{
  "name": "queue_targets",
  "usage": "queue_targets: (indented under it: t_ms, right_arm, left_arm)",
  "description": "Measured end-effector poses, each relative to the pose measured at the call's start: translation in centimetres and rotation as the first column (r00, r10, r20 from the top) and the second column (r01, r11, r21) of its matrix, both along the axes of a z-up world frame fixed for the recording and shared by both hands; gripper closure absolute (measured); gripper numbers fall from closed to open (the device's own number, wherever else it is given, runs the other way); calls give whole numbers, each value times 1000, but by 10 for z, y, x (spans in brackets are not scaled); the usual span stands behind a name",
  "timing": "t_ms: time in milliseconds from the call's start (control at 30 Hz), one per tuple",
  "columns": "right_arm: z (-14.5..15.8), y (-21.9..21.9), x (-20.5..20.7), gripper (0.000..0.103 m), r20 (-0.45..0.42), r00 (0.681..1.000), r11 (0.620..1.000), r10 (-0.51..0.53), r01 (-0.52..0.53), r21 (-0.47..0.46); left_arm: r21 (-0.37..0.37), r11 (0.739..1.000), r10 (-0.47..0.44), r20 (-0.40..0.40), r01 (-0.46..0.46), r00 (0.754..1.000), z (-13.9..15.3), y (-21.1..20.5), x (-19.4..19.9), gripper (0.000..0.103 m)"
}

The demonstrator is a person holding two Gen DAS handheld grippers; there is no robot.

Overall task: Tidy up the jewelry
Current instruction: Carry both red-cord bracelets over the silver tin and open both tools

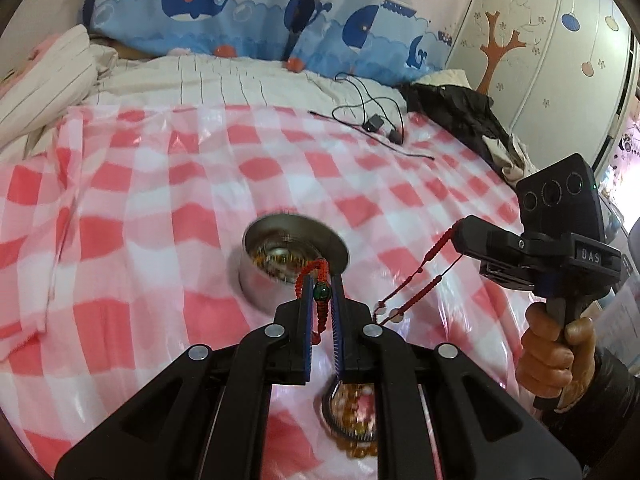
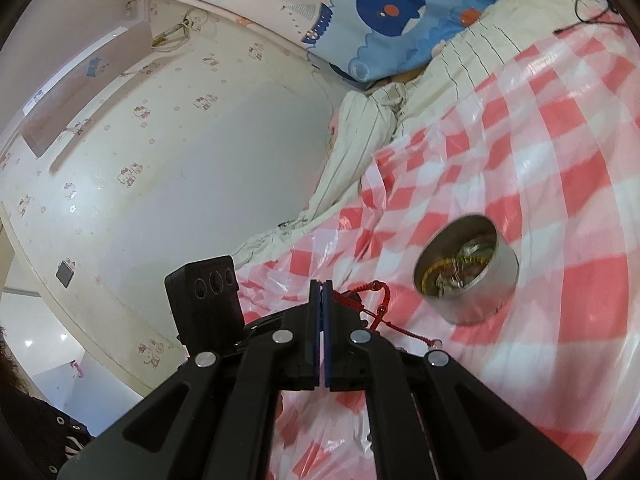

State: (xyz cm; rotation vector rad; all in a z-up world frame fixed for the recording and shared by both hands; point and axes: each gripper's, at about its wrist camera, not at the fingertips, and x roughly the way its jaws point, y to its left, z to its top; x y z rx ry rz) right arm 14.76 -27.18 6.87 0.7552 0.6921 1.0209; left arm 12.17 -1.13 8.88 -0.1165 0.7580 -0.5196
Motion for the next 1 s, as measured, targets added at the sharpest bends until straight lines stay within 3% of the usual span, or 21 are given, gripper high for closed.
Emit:
queue_targets:
  t_ms: [267, 400, 433, 500, 567, 633, 667, 967, 1000]
  right_arm:
    - [22, 5, 27, 101, 53, 999, 1000, -10, 11, -20]
    - [27, 12, 46, 101, 80, 996, 996, -33, 40, -78]
    - [24, 17, 55, 101, 75, 996, 991, -48, 57, -123]
    - [8, 28, 75, 101, 17, 997, 970, -74, 76, -232]
    - [-20, 36, 92, 101, -83, 990, 934, -117, 81, -348]
    - [-38, 36, 94, 98, -135, 982, 923, -130, 70, -378]
    - [-41, 35, 91, 98, -141, 981, 920, -132, 68, -385]
    - [-34, 10, 41, 97, -114, 980, 906, -160, 100, -410]
    - [-34, 7, 44, 78, -124, 977, 907, -176, 112, -407]
  left_arm:
    - [-48, 999, 10, 30, -9, 999, 11, -7, 23, 95]
    - [-96, 995, 23, 30, -20, 999, 8, -12, 46, 93]
    - [-90, 996, 27, 13, -26, 1000, 2, -14, 53, 89]
    - [-20, 998, 53, -75, -55, 996, -22, -19, 76, 65]
    - [36, 996, 86, -135, -82, 987, -40, -17, 82, 64]
    - [39, 997, 75, -117, -71, 990, -38, -14, 74, 63]
    - [81, 993, 90, -95, -82, 991, -34, -13, 67, 58]
    - [107, 990, 94, -63, -87, 994, -14, 5, 3, 45]
    - [115, 990, 92, -68, -84, 993, -16, 8, -7, 44]
